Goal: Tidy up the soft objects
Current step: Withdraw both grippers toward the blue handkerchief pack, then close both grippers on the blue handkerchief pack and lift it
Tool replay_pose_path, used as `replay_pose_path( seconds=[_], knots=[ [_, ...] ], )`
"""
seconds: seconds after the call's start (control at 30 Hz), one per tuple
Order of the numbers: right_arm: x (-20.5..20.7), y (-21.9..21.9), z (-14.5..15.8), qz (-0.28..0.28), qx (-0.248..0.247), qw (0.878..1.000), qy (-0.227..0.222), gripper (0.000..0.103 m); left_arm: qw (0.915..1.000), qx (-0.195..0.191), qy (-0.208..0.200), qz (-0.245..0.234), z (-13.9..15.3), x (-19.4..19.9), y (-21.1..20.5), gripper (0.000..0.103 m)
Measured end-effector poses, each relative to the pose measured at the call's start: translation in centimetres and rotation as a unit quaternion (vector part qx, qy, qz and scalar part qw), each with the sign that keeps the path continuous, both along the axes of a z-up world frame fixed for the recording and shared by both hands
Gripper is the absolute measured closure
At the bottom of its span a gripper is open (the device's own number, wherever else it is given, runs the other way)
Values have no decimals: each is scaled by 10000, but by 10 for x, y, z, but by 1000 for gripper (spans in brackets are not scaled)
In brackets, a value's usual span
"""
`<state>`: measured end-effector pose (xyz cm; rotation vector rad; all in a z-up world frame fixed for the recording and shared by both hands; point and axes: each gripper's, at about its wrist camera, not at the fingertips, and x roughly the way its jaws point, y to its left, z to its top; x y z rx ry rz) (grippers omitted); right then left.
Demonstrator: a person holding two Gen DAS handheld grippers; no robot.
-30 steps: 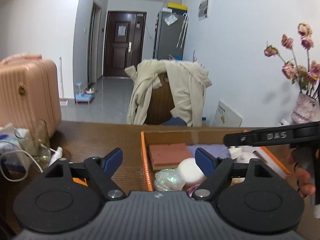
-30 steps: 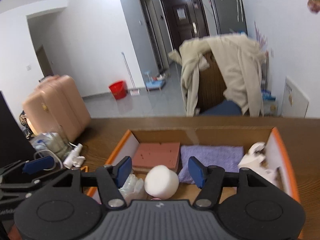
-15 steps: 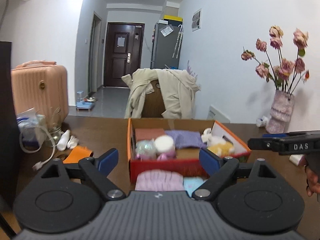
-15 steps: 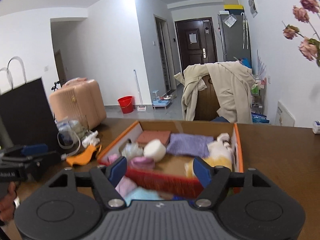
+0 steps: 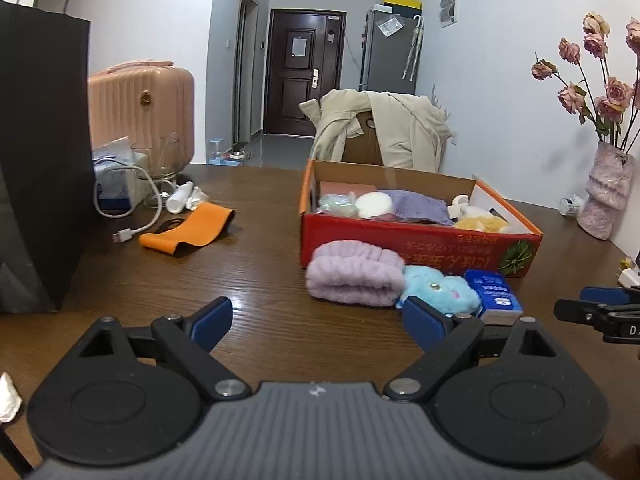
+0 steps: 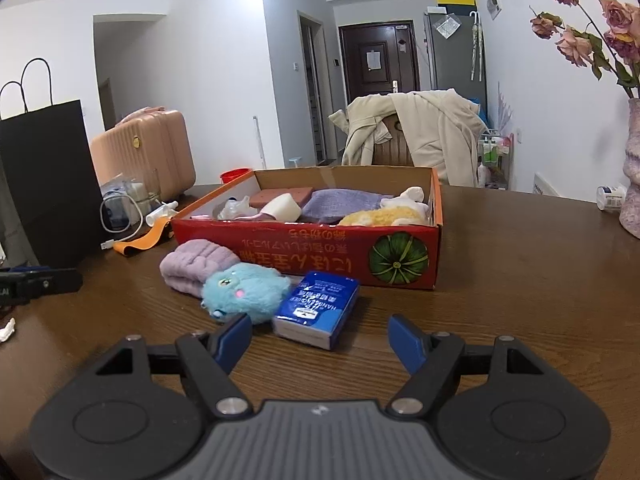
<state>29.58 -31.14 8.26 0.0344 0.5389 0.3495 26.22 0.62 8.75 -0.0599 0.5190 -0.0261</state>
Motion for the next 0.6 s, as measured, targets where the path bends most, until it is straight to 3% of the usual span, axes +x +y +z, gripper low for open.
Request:
replay_pose_path(
  seconds=[0.17,0.27,0.3,0.4,0.53,0.6],
  knots=[
    [41,9,-4,246,-321,9990,194,27,9993,55,183,-314,-11,20,-29,9],
    [65,9,-6,457,-327,9983,158,31,9973,95,272,-673,-16,30,-50,10],
    [76,7,-8,465,-221,9984,239,37,9965,130,301,-773,-18,33,-57,11],
    [101,1,-11,520,-54,9978,407,50,9933,25,508,-1039,-27,44,-76,33],
    [127,5,-14,761,-101,9959,470,59,9857,-561,1070,-1173,-46,66,-101,63],
    [136,7,-18,941,-69,9937,607,63,9818,-709,1197,-1292,-51,72,-115,67]
  ],
)
